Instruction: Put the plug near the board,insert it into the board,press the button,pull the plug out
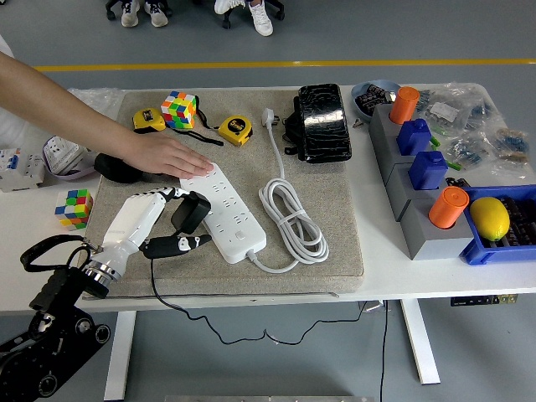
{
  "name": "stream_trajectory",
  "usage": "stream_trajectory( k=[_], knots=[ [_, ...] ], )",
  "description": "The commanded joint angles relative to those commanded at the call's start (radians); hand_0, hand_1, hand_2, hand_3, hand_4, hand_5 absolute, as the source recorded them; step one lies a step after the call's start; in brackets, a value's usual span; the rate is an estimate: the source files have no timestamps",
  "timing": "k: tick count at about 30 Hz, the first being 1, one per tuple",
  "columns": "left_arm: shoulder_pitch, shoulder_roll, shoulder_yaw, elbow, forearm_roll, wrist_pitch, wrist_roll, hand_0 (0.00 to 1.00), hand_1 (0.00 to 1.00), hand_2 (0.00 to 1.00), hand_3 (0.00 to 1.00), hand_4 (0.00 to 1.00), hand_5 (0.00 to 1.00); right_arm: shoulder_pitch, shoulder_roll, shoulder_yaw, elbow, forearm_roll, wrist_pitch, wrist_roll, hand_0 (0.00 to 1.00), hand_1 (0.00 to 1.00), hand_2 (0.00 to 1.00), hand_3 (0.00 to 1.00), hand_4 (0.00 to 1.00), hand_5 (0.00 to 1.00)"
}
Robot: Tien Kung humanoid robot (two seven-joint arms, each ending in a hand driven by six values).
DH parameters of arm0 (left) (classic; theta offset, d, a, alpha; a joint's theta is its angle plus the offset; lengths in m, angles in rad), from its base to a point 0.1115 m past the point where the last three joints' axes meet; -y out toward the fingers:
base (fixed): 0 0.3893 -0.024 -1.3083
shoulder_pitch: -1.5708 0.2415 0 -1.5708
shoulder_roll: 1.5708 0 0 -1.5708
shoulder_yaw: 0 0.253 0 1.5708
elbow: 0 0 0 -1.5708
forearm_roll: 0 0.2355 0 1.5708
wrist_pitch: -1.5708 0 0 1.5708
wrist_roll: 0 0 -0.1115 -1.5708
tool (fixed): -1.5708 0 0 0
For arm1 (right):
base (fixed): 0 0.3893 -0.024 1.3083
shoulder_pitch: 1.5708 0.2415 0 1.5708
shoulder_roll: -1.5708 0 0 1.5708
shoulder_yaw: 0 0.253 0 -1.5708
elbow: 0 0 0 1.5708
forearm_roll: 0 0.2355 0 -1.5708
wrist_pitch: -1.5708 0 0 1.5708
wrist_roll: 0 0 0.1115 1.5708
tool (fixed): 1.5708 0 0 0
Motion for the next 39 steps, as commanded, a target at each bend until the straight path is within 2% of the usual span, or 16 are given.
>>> stream_trajectory(
  k=[8,18,25,33,37,39],
  knots=[
    [-0.014,-0.002,0.019,-0.005,0.0,-0.015,0.0,0.582,0.69,0.679,0.663,0.998,0.585,0.0,0.0,0.0,0.0,0.001,-0.001,0.001,0.548,0.577,0.536,0.503,0.815,0.362],
    [-0.051,-0.017,0.048,0.009,0.026,-0.042,0.044,0.588,0.691,0.682,0.668,0.998,0.587,0.001,-0.001,0.013,0.005,-0.011,-0.001,0.003,0.547,0.576,0.535,0.502,0.814,0.361],
    [-0.064,-0.021,0.045,0.013,0.029,-0.049,0.052,0.584,0.691,0.683,0.661,0.998,0.588,0.0,-0.001,0.014,0.005,-0.012,-0.002,0.004,0.548,0.575,0.534,0.502,0.812,0.36],
    [-0.053,-0.01,0.012,-0.041,-0.001,-0.028,0.014,0.575,0.684,0.677,0.649,0.998,0.591,-0.001,-0.001,0.018,0.005,-0.013,-0.003,0.006,0.549,0.575,0.534,0.502,0.811,0.36],
    [-0.044,0.0,0.003,-0.099,-0.016,-0.034,0.021,0.553,0.667,0.668,0.648,0.998,0.591,-0.002,-0.001,0.019,0.005,-0.014,-0.003,0.006,0.549,0.574,0.534,0.502,0.811,0.359],
    [-0.038,0.008,0.002,-0.147,-0.034,-0.047,0.033,0.553,0.667,0.668,0.648,0.998,0.591,-0.002,-0.002,0.018,0.005,-0.014,-0.003,0.006,0.549,0.574,0.534,0.502,0.811,0.359]
  ],
)
